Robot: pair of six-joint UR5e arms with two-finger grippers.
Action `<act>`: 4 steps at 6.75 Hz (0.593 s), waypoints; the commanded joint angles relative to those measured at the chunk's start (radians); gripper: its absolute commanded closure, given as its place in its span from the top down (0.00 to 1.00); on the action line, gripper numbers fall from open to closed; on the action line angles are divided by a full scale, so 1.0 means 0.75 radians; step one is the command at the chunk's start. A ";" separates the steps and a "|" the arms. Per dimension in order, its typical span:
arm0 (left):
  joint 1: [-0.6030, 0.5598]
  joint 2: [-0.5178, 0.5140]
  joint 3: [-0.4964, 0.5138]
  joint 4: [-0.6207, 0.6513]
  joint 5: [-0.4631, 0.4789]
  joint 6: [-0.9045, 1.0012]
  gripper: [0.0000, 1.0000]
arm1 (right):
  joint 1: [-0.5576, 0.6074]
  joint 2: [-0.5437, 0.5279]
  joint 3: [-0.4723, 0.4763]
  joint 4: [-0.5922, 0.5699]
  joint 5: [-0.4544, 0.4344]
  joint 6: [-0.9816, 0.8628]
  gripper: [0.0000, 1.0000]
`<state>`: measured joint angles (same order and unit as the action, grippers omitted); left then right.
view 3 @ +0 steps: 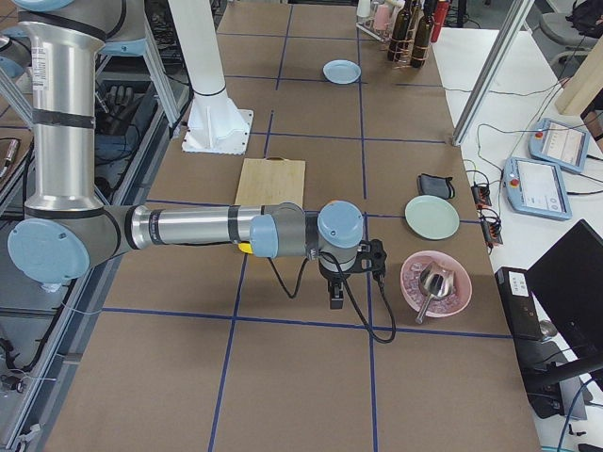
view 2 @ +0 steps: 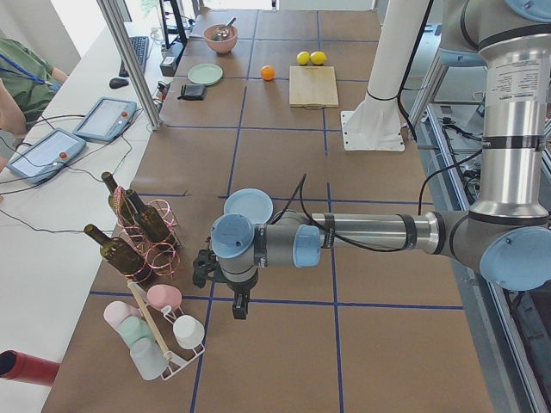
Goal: Pick orange to plate
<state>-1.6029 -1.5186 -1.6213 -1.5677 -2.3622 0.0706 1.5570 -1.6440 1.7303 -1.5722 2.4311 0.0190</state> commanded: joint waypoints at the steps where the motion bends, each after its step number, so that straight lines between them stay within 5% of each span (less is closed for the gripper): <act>1: 0.000 0.000 -0.004 0.000 0.000 0.000 1.00 | 0.000 0.006 0.006 0.002 -0.002 -0.005 1.00; 4: 0.008 -0.029 -0.034 -0.039 0.002 0.000 1.00 | 0.000 0.006 0.035 0.002 0.002 0.001 1.00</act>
<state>-1.5989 -1.5311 -1.6275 -1.5786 -2.3593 0.0671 1.5570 -1.6382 1.7433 -1.5708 2.4318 0.0184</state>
